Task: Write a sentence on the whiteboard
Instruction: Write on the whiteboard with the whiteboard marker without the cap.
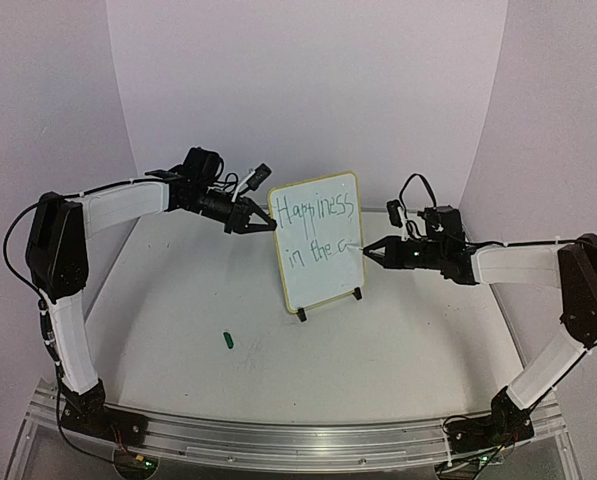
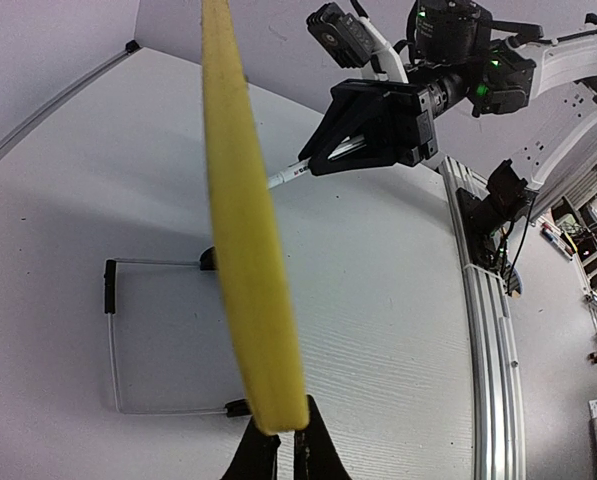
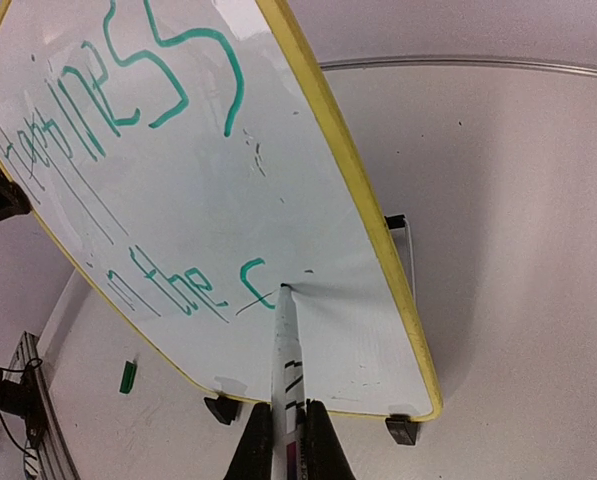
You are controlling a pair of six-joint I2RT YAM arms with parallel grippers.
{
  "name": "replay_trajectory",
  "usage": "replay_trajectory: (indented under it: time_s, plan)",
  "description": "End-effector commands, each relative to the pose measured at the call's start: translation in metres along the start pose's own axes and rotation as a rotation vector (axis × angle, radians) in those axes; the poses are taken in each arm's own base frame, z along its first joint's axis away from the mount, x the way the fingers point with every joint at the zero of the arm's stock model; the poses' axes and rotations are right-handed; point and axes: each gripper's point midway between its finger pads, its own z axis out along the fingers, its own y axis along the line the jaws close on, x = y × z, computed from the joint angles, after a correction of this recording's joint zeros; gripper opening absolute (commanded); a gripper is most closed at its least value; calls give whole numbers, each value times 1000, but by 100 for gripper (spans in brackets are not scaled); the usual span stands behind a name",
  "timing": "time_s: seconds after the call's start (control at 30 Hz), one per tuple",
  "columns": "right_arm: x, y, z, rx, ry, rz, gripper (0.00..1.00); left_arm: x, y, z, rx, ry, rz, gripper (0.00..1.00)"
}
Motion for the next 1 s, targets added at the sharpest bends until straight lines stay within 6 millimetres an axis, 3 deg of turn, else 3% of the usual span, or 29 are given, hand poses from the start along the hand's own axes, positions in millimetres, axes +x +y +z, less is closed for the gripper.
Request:
replay_trajectory:
  time_s: [0.0,0.5,0.97]
  plan:
    - [-38,14,-9,-18,-93,-48,0,27,-13,13,24,97,-82,0]
    - [-39,16,-6,-34,-103,-40,0,27,-12,13,25,98,-83,0]
    - [2,-5,0,8,-27,10,0,28,-12,13,27,98,-86,0]
